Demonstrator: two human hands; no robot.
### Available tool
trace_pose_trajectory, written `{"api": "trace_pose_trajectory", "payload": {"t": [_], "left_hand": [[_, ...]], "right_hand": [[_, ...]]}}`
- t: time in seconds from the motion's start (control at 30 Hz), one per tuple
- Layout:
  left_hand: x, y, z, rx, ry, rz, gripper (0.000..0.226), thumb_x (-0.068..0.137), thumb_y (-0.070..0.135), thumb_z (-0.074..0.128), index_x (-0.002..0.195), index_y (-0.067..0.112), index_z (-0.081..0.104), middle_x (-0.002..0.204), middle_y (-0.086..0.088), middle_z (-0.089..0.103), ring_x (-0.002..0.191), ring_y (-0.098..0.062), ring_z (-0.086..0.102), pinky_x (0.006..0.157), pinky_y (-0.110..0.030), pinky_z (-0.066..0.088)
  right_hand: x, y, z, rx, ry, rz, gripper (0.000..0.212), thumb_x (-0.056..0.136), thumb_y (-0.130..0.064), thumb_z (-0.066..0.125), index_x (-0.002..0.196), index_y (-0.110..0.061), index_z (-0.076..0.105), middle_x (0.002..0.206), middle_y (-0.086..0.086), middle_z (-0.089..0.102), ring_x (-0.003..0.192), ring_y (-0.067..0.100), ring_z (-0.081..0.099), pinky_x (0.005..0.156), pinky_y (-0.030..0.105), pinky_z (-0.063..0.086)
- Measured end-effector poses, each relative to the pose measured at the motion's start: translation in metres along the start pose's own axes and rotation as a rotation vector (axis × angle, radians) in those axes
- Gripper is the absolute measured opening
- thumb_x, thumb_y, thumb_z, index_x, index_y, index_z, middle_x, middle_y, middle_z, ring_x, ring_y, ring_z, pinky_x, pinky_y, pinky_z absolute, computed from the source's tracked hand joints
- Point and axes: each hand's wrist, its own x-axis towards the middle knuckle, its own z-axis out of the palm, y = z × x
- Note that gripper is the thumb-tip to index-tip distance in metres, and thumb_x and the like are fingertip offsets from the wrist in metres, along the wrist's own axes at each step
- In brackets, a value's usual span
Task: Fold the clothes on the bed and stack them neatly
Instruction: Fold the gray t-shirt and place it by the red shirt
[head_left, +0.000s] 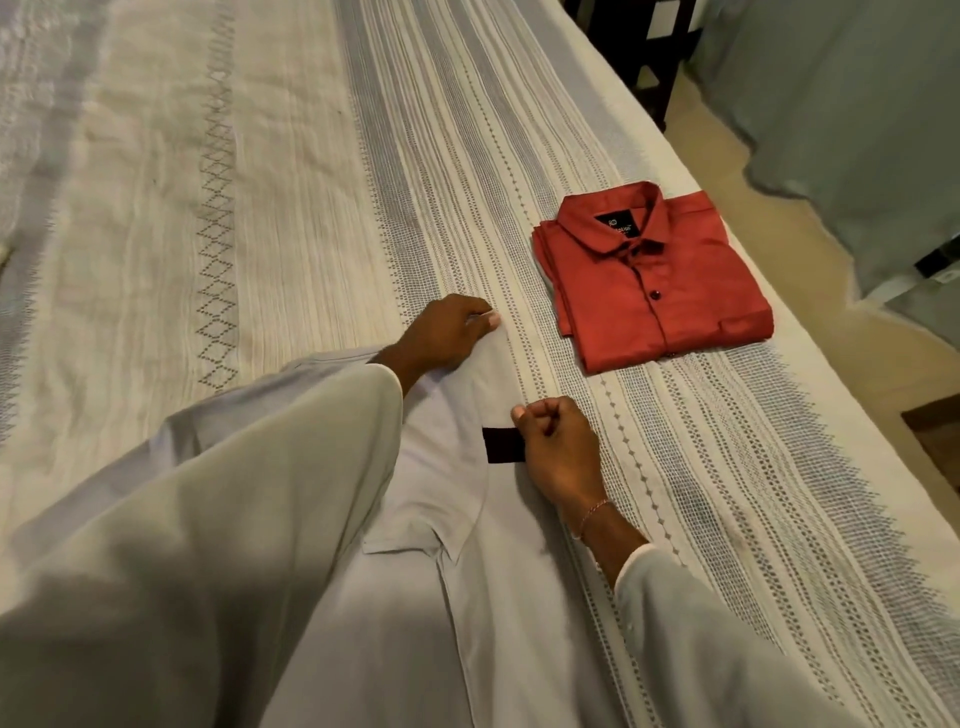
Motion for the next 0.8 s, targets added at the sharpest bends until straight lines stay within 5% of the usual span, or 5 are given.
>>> {"api": "trace_pose_trajectory", "payload": {"t": [0.13,0.3,0.53,0.7,0.8], "left_hand": [[-0.003,-0.006,0.000,0.110,0.120,-0.057,0.036,0.093,0.049,0.064,0.106,0.017,0.072,0.103,0.001,0.072,0.092,-0.022,0.066,0.079,-0.034,0.051],[-0.016,-0.008,-0.020,0.143,0.220,-0.154,0.041,0.087,0.057,0.068,0.086,0.016,0.066,0.088,0.002,0.068,0.079,-0.014,0.061,0.069,-0.029,0.046],[-0.057,-0.027,-0.057,0.181,-0.198,-0.250,0.043,0.079,0.054,0.079,0.092,0.014,0.072,0.086,0.002,0.069,0.079,-0.010,0.060,0.067,-0.022,0.044],[-0.067,-0.024,-0.059,0.163,-0.197,-0.233,0.022,0.086,0.026,0.078,0.081,0.007,0.070,0.073,-0.001,0.062,0.066,-0.010,0.051,0.064,-0.025,0.039],[-0.073,-0.025,-0.066,0.005,-0.123,-0.277,0.018,0.088,0.019,0.075,0.084,0.002,0.069,0.076,-0.003,0.065,0.067,-0.012,0.057,0.063,-0.023,0.044]], "right_hand": [[-0.023,0.002,0.012,-0.087,0.091,-0.135,0.031,0.091,-0.030,0.074,0.110,-0.018,0.053,0.092,-0.002,0.060,0.084,0.013,0.059,0.072,0.020,0.047],[-0.060,0.007,0.031,-0.497,0.318,-0.633,0.027,0.097,-0.036,0.062,0.114,-0.016,0.062,0.115,0.003,0.061,0.103,0.021,0.053,0.088,0.033,0.041],[-0.115,0.013,0.089,-0.765,-0.154,-0.828,0.056,0.080,-0.064,0.063,0.115,-0.020,0.057,0.104,0.002,0.062,0.091,0.022,0.057,0.081,0.038,0.050],[-0.119,0.011,0.110,-0.815,-0.072,-0.911,0.019,0.076,-0.025,0.079,0.086,-0.016,0.066,0.077,0.003,0.059,0.067,0.021,0.056,0.063,0.034,0.047],[-0.126,0.009,0.106,-0.641,0.008,-1.008,0.008,0.091,-0.022,0.068,0.095,-0.015,0.068,0.083,0.003,0.063,0.070,0.019,0.058,0.063,0.030,0.050]]}}
